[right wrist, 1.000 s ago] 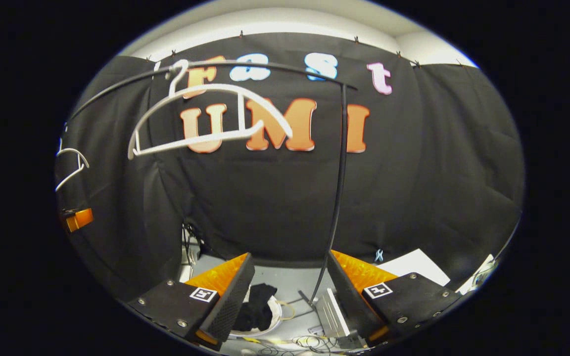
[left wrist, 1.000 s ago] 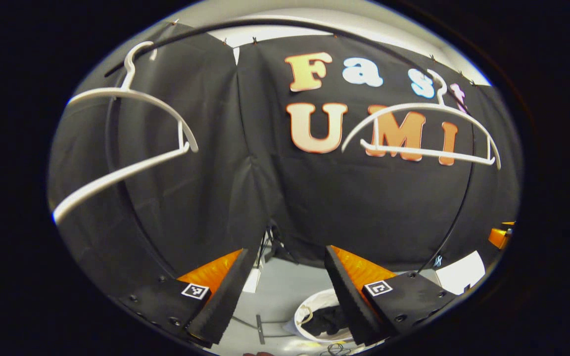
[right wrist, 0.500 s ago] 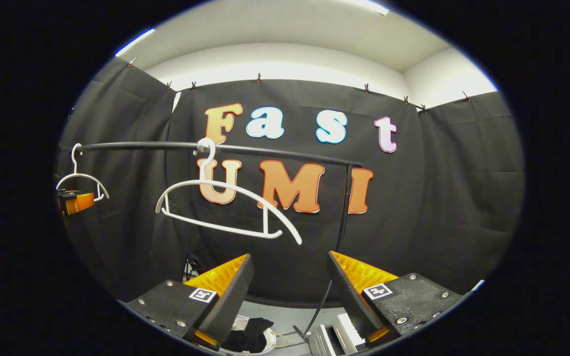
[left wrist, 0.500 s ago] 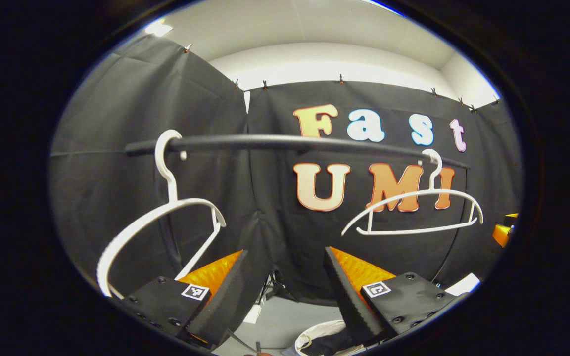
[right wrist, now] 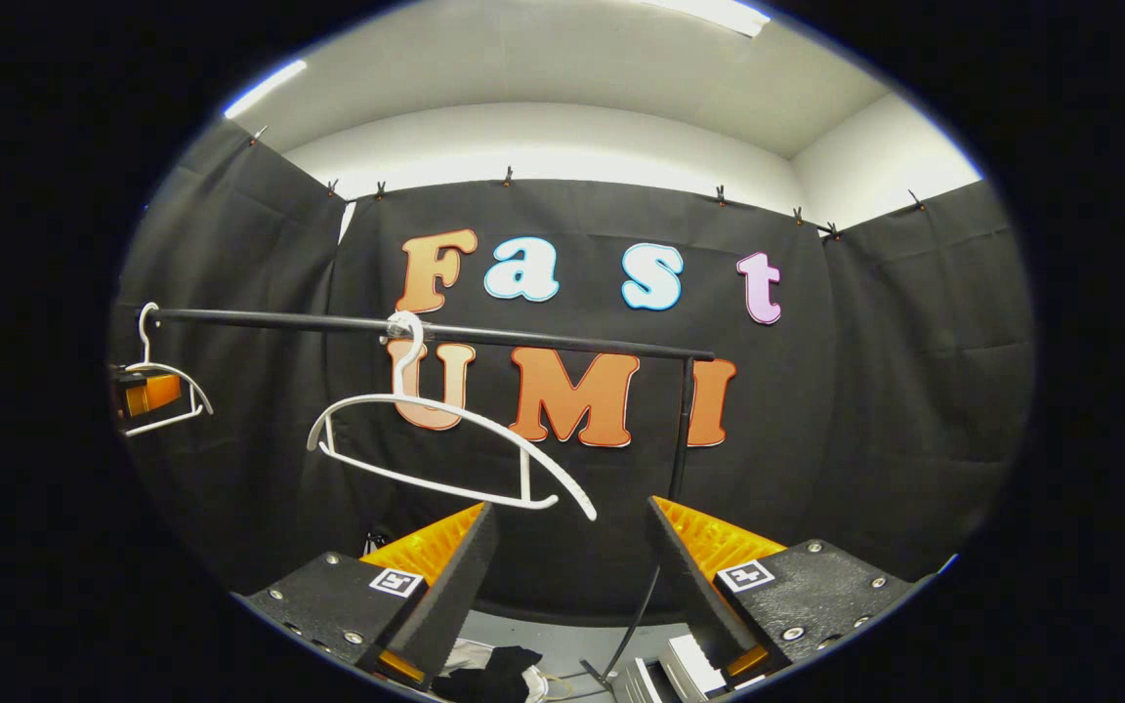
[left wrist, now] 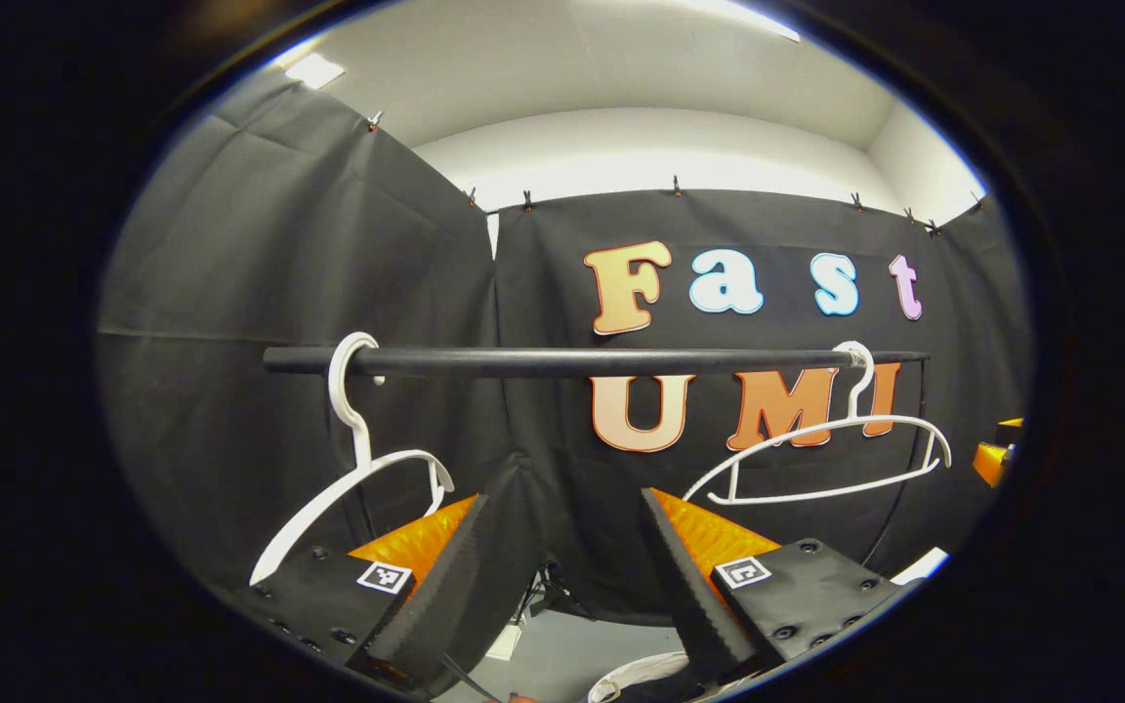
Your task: Grasp the clothes on the hanger with both hands and then place them into the laundry hamper below.
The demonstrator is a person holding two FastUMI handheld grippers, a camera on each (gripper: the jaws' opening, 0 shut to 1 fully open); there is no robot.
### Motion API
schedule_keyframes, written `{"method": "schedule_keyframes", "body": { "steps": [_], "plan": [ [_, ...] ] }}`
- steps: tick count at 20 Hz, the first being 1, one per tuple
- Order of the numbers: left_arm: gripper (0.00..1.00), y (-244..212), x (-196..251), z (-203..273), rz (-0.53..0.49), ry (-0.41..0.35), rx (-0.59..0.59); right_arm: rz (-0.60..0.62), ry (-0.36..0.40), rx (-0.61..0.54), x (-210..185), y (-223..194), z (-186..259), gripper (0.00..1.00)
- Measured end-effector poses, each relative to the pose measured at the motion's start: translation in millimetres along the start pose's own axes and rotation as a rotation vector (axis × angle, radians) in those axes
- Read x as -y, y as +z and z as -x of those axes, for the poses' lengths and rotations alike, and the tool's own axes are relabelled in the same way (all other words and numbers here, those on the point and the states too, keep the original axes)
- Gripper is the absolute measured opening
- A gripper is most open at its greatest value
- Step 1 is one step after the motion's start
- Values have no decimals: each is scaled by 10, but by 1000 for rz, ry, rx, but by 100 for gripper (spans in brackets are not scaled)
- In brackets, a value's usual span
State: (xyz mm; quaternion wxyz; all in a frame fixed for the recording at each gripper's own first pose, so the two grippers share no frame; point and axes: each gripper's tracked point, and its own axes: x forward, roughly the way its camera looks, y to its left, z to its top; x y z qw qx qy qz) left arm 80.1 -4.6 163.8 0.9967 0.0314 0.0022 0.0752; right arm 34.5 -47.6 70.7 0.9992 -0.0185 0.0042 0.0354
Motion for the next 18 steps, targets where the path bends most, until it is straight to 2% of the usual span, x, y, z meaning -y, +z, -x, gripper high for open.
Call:
{"method": "schedule_keyframes", "body": {
  "steps": [5, 6, 9, 10, 18],
  "plan": [
    [97, 21, 74, -46, -8, -28, 2, -6, 0, 4, -38, 20, -27, 99],
    [97, 23, 70, -57, -8, -29, 0, -5, -3, 7, -38, 28, -27, 94],
    [97, -4, 75, -93, -5, -30, -5, -3, 0, 12, -64, 64, -24, 94],
    [97, -26, 76, -105, -5, -29, -7, -4, 1, 12, -79, 62, -28, 99],
    [97, -61, 87, -71, -9, -37, -16, -1, 11, 12, -149, 60, -25, 99]
  ]
}}
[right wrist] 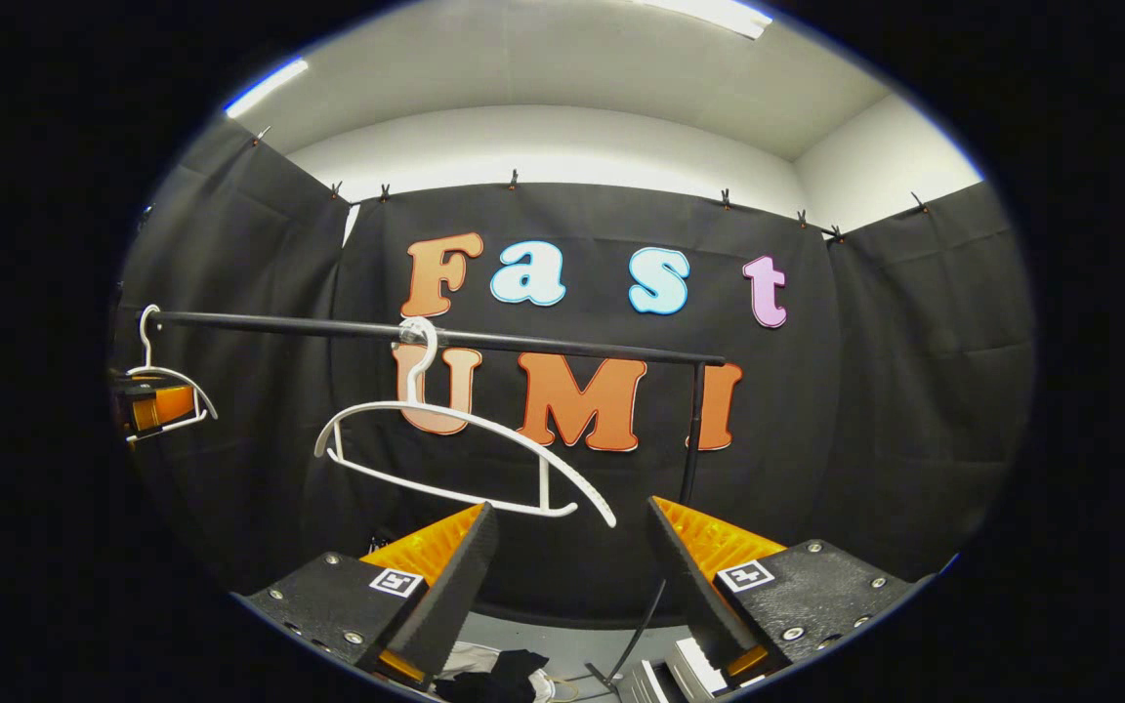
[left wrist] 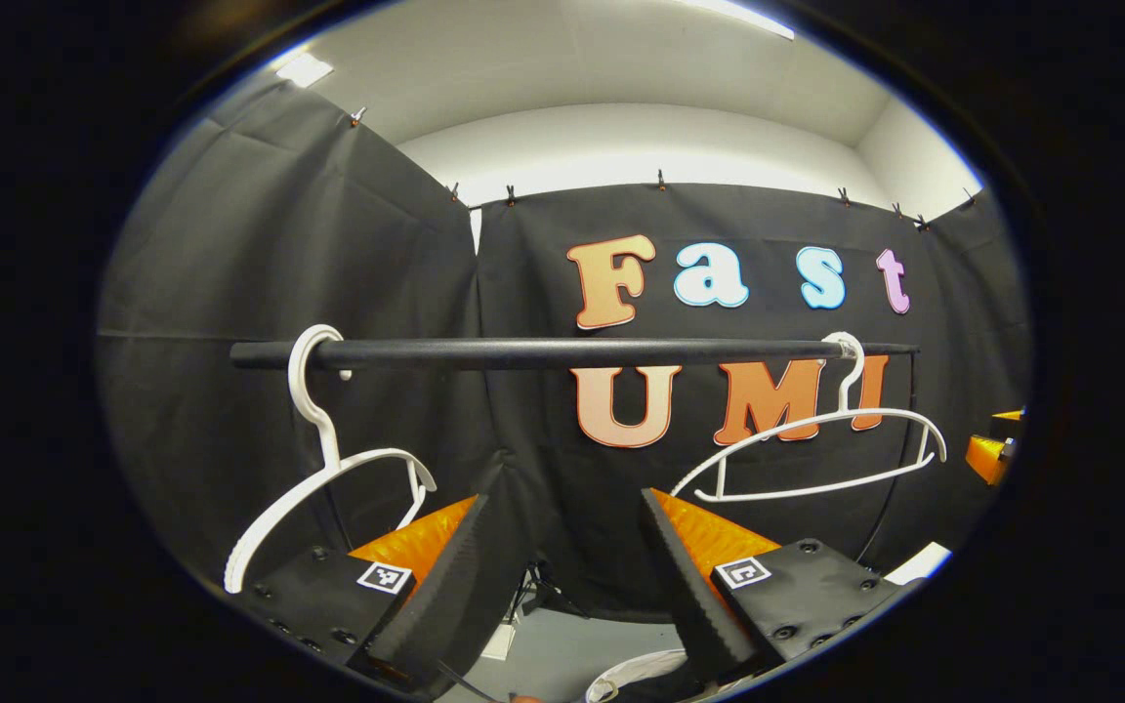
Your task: Grasp the clothes on the hanger with both hands and then place them into the laundry hamper below.
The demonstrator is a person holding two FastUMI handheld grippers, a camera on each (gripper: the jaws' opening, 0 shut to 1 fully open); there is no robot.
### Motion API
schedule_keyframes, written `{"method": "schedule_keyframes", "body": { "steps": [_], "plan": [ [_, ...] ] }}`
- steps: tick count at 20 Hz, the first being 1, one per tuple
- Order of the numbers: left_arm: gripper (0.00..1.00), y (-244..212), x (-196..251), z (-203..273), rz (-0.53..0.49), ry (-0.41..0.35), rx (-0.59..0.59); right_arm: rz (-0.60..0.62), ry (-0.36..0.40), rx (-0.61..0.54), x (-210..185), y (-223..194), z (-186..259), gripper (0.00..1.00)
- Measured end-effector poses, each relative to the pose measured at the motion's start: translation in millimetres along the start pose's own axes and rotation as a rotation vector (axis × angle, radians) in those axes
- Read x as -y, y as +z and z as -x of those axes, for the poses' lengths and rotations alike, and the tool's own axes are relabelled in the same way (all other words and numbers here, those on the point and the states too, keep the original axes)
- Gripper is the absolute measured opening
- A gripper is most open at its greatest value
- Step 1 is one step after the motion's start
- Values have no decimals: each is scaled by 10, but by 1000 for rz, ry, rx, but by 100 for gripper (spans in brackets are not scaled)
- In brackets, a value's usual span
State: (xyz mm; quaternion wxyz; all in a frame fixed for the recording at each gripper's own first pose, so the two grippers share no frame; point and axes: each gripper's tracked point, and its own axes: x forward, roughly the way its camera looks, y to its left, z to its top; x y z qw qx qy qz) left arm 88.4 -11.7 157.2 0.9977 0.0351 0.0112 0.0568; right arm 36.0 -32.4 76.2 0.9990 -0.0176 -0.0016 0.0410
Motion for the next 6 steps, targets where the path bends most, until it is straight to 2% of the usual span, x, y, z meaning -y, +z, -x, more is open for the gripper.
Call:
{"method": "schedule_keyframes", "body": {
  "steps": [4, 5, 6],
  "plan": [
    [97, 11, 9, 1, -5, -2, 4, -12, -3, 5, 0, 28, -2, 99],
    [97, 8, 9, 0, -8, 1, 1, -13, -3, 7, -6, 40, -4, 94],
    [97, -2, 14, -14, -10, 2, -2, -13, -2, 10, -8, 44, -9, 94]
  ]
}}
